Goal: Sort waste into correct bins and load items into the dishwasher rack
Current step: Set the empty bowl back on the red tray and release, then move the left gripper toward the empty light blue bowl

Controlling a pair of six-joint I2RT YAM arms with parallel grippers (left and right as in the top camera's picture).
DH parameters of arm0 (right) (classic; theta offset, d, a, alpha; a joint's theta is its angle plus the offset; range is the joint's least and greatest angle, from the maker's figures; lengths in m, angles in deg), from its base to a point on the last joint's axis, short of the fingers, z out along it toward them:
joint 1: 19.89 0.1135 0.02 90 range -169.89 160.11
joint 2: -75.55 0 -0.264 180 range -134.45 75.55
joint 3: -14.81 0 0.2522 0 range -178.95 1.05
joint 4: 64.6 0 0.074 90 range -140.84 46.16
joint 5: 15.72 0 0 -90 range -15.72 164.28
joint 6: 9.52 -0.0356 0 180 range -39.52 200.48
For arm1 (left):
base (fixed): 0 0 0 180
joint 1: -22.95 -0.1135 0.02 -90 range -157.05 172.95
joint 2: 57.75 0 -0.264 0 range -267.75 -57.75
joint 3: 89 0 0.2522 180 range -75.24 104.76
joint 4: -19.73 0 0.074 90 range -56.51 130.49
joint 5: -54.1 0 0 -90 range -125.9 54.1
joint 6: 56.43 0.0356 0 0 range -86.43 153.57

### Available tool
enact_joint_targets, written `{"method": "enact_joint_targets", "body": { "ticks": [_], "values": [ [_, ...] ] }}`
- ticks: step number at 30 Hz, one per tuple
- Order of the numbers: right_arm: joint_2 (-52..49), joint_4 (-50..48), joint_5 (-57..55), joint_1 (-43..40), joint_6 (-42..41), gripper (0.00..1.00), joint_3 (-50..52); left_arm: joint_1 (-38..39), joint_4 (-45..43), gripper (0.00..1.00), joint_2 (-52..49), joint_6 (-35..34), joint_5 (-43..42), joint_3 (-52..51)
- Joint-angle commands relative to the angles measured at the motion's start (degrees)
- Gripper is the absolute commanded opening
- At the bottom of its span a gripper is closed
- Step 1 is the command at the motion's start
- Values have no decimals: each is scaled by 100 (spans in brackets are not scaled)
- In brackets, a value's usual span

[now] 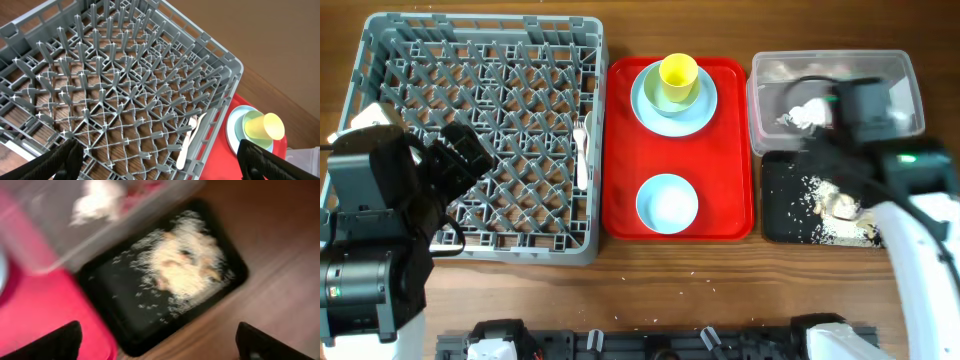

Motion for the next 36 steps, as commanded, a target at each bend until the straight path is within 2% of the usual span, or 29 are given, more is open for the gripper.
{"method": "enact_joint_targets", "body": {
  "ticks": [1, 3, 5, 30, 33, 36],
  "values": [
    [280, 118, 505, -1727, -105, 100, -57, -15, -13, 100, 15, -74, 13, 22],
    [245, 155, 568, -2660, -122, 100, -57, -15, -11, 100, 15, -72, 13, 22],
    [208, 136, 568, -2903, -120, 100, -57, -15, -11, 100, 15, -72, 13, 22],
    [186, 133, 570, -2903, -122, 100, -57, -15, -72, 100, 15, -109, -24, 22],
    [186, 133, 570, -2903, -122, 100, -57, -15, -796, 100, 15, -249, -494, 22],
    [186, 133, 570, -2903, -122, 100, -57, 125, -820, 100, -105, -245, -2892, -37]
  ]
}}
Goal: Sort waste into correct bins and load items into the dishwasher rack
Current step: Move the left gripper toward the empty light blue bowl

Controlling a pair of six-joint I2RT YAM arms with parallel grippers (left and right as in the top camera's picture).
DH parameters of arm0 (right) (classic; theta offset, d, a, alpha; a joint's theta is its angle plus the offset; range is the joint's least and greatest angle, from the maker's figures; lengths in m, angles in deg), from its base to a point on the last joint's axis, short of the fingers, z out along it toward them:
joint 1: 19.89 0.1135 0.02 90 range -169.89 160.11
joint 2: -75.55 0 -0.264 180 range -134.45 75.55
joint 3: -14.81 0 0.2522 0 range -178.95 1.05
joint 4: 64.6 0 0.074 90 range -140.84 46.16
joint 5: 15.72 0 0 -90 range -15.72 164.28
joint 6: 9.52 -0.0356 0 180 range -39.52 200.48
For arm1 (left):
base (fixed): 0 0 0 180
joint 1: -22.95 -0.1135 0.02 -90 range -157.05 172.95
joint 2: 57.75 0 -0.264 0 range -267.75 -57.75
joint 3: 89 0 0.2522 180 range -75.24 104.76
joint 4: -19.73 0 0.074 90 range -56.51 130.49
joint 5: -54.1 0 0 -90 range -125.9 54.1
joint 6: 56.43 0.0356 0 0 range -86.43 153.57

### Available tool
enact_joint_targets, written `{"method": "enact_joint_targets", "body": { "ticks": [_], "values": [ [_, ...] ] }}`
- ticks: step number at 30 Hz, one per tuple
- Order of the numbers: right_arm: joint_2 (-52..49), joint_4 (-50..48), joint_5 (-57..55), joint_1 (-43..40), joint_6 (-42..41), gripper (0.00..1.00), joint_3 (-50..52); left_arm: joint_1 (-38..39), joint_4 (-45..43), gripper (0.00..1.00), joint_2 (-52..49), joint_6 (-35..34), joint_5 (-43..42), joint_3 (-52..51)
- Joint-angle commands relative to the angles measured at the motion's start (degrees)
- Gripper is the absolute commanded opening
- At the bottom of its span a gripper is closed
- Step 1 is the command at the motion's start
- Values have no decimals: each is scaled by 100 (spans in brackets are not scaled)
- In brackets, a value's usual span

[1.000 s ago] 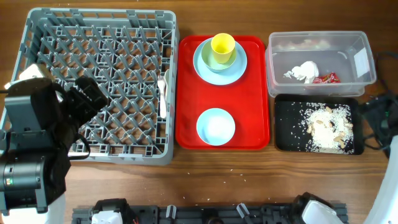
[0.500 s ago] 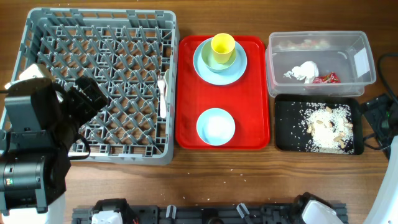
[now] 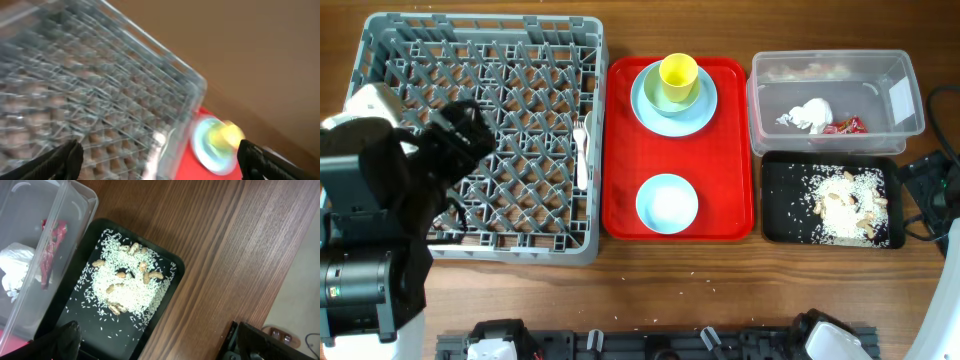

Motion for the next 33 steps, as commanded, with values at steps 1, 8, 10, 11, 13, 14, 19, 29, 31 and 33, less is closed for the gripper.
{"method": "enact_joint_targets", "body": {
  "ticks": [1, 8, 10, 11, 13, 14, 19, 29, 31, 33],
  "values": [
    [-11, -13, 48, -13, -90, 100, -55, 372, 188, 97, -243, -85, -2444, -127],
    [-11, -13, 48, -13, -90, 100, -55, 3862, 455, 68, -2041, -706, -1147, -918],
    [-11, -13, 48, -13, -90, 100, -55, 5066, -61, 68, -2955, -1010, -105, -918],
    [-11, -13, 48, -13, -87, 100, -55, 5268, -214, 68, -3187, -1010, 120, -918],
    [-11, -13, 48, -13, -90, 100, -55, 5499, -503, 66, -3676, -1213, 479, -918],
    [-11, -13, 48, -13, -90, 100, -55, 5515, -640, 65, -3912, -1285, 535, -918],
    [-11, -13, 48, -13, -90, 100, -55, 5519, -1095, 47, -4557, -1283, 505, -918],
    [-11, -31, 48, -13, -87, 100, -55, 5884, -2181, 36, -4708, -1255, 708, -940],
    [-11, -31, 48, -13, -87, 100, -55, 6022, -2339, 31, -4933, -1257, 739, -942],
    [-11, -31, 48, -13, -87, 100, -55, 6057, -2288, 30, -5075, -1257, 872, -946]
  ]
}}
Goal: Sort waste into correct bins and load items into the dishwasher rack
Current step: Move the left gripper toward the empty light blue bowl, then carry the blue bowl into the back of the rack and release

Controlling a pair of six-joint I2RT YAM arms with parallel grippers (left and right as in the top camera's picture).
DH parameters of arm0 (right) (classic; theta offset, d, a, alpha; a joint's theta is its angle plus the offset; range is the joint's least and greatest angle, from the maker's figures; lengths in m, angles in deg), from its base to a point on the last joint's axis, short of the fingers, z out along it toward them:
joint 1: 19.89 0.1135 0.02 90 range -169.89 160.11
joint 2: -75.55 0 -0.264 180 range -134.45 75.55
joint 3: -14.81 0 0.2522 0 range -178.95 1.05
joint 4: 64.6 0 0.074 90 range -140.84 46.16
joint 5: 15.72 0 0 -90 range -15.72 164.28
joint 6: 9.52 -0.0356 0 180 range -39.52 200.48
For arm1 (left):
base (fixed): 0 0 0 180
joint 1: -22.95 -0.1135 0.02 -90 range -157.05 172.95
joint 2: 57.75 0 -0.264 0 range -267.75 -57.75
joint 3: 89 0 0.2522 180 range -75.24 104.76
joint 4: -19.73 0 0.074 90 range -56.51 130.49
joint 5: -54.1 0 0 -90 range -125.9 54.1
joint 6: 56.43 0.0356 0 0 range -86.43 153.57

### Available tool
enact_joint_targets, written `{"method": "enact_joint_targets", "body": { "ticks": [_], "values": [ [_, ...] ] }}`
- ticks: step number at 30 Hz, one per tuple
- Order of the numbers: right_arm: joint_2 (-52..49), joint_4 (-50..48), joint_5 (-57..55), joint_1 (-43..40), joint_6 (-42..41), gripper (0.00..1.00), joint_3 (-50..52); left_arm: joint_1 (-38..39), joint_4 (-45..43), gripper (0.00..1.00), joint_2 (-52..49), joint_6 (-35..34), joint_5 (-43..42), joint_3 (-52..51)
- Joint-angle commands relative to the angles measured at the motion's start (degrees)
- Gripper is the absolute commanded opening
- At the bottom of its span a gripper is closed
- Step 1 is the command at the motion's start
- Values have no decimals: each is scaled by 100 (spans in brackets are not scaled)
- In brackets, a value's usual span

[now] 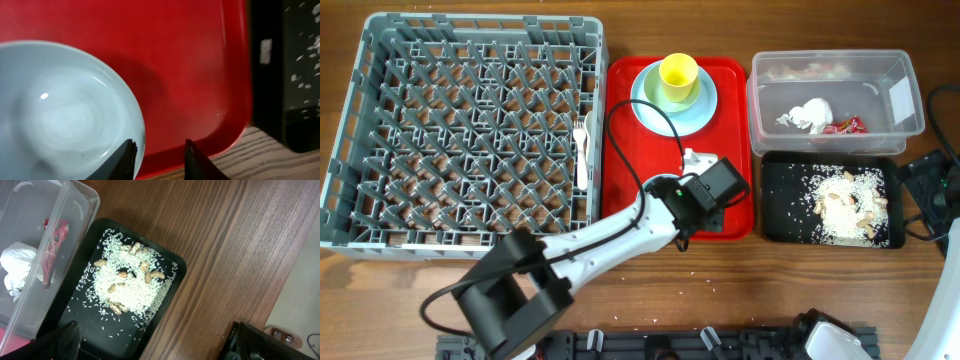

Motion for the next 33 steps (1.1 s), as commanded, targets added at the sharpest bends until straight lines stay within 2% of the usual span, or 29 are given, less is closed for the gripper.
{"method": "enact_joint_targets", "body": {
  "ticks": [1, 4, 5, 6, 7, 8, 9, 11, 14, 16, 18, 19, 21, 22, 24, 27, 28, 29, 33],
  "values": [
    [-7, -17, 9, -13, -87, 100, -55, 120, 31, 27, -391, -11, 363, -28],
    [-7, -15, 9, -13, -90, 100, -55, 116, 20, 24, -540, -11, 446, -28],
    [-7, -15, 9, -13, -87, 100, -55, 101, 20, 11, -529, -11, 503, -20],
    [-7, -15, 9, -13, -87, 100, -55, 81, 20, 4, -503, -11, 706, -13],
    [-7, -17, 9, -13, -87, 100, -55, 48, 22, 4, -393, 9, 984, 74],
    [-7, -17, 9, -13, -85, 100, -55, 13, 20, 4, -238, 313, 1016, 188],
    [-7, -20, 9, -13, -90, 100, -55, -42, 33, 4, 13, 909, 994, 411],
    [-7, -17, 9, -13, -87, 100, -55, -151, 48, 4, 420, 1480, 931, 804],
    [-7, -17, 9, -13, -87, 100, -55, -859, 0, 4, 1305, 1838, 4, 1759],
    [-7, -17, 9, -13, -87, 100, -55, -1753, -133, 4, 1495, 2264, -1429, 2253],
    [-7, -17, 9, -13, -90, 100, -55, -2824, -219, 4, 1462, 2184, -2599, 2420],
    [-7, -20, 9, -13, -90, 100, -55, -3451, -291, 4, 1368, 1893, -3233, 2420],
    [-7, -17, 9, -13, -90, 100, -55, -4865, -1054, 4, 636, 1209, -5615, 2420],
    [-7, -17, 9, -13, -87, 100, -55, -5141, -1508, 4, 317, 872, -6319, 2420],
    [-7, -17, 9, -13, -90, 100, -55, -5672, -3058, 4, -660, -291, -7597, 2420],
    [-7, -17, 9, -13, -90, 100, -55, -6004, -5217, 4, -1974, -2389, -8244, 2420],
    [-7, -17, 9, -13, -90, 100, -55, -6083, -5698, 4, -2280, -2822, -8395, 2420],
    [-7, -17, 9, -13, -90, 100, -55, -6168, -5875, 4, -2590, -3040, -8507, 2420],
    [-7, -17, 9, -13, -90, 100, -55, -6384, -5810, 4, -3010, -3008, -8872, 2417]
  ]
}}
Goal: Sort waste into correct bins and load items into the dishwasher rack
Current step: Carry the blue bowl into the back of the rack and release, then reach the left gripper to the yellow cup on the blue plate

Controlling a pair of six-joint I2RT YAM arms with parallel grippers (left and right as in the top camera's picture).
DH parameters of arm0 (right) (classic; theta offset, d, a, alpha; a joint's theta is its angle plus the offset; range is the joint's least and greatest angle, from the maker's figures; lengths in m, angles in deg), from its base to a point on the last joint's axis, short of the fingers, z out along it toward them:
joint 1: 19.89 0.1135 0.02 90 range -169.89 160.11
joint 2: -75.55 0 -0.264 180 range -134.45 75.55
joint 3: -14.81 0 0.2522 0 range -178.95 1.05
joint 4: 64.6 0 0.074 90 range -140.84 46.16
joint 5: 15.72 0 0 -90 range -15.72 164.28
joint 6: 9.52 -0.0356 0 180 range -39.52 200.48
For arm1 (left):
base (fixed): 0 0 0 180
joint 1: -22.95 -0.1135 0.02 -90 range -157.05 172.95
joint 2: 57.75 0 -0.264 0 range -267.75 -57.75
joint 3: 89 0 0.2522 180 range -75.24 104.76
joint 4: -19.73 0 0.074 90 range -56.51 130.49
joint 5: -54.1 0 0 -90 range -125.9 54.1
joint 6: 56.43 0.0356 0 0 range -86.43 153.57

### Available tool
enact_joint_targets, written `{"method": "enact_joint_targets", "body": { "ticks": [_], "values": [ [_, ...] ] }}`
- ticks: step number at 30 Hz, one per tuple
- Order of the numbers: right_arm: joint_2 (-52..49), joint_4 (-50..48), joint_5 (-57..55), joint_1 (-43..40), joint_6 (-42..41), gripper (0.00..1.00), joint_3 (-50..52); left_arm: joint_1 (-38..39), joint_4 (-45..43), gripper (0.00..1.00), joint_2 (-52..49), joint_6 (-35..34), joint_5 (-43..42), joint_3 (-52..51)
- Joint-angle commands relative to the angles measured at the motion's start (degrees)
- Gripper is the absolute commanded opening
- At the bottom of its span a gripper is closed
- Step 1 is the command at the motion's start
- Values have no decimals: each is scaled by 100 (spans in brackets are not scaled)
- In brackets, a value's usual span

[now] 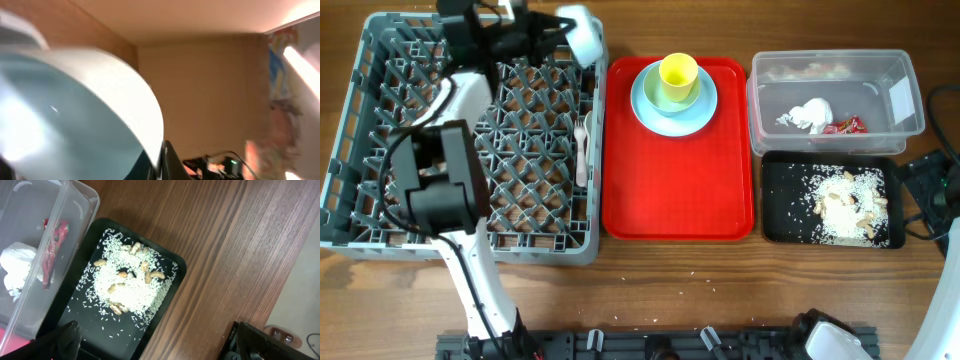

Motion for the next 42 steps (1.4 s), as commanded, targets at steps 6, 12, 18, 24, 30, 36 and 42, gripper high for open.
{"method": "enact_joint_targets", "body": {
  "ticks": [6, 12, 18, 24, 30, 36, 42],
  "values": [
    [4, -15, 7, -13, -87, 100, -55, -409, -280, 100, -219, -238, -879, 15],
    [4, -15, 7, -13, -90, 100, -55, -680, -280, 99, -219, -240, -649, 15],
    [4, -17, 7, -13, -90, 100, -55, -944, -269, 99, -219, 221, 9, 15],
    [4, -17, 7, -13, -90, 100, -55, -702, 2459, 99, 133, 2776, 1659, 17],
    [4, -17, 7, -13, -90, 100, -55, 55, 4607, 100, 2992, 4656, 5425, 17],
    [4, -17, 7, -13, -87, 100, -55, 1843, 4725, 99, 5147, 4680, 5818, 15],
    [4, -17, 7, -13, -87, 100, -55, 3620, 5023, 4, 3877, 4870, 7532, 17]
  ]
}}
